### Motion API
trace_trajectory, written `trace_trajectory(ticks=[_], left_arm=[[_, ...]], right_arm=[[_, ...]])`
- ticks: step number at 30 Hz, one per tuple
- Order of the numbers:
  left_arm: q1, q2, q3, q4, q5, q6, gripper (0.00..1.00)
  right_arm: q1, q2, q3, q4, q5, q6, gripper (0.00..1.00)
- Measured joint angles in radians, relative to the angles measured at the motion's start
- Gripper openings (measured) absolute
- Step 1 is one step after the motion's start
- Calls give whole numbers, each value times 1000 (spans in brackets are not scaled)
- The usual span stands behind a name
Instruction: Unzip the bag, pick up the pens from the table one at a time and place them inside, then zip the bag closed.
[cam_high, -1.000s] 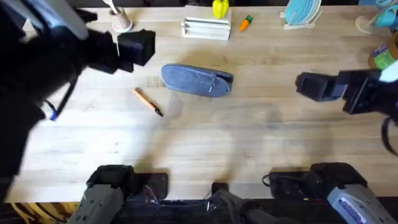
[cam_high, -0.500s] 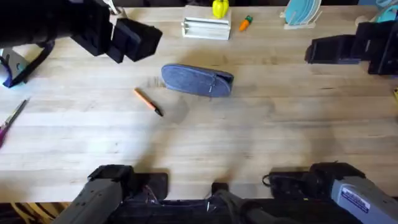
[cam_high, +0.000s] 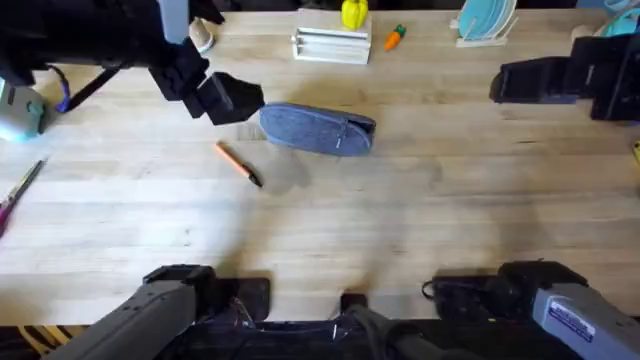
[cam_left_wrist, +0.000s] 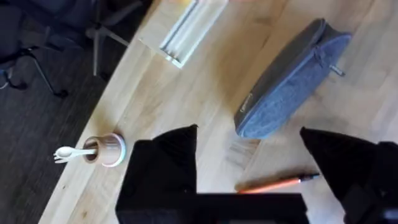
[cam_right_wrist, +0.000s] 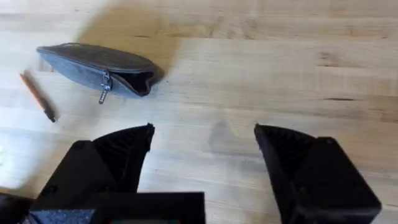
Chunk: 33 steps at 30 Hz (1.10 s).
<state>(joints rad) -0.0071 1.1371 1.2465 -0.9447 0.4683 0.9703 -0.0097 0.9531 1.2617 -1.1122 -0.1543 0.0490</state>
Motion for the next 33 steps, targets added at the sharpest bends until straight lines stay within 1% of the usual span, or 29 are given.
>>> trace_trajectory(ticks=[6,8,13,17,23,28,33], left_arm=[[1,163,0,-14,59,212,991],[6,212,0,-13,84,263,991],[38,319,0,-17,157,365,991],[55,391,0,-28,193,431,991],[56,498,0,-24,211,497,991],[56,592,0,1,224,516,991],[56,650,0,24,275,520,991]], right_arm=[[0,0,0,0,0,0,996],[0,0,0,0,0,0,996],[0,0,0,0,0,0,996],[0,0,0,0,0,0,996],[0,0,0,1,0,0,996],[0,0,0,6,0,0,995],[0,0,0,12,0,0,995]])
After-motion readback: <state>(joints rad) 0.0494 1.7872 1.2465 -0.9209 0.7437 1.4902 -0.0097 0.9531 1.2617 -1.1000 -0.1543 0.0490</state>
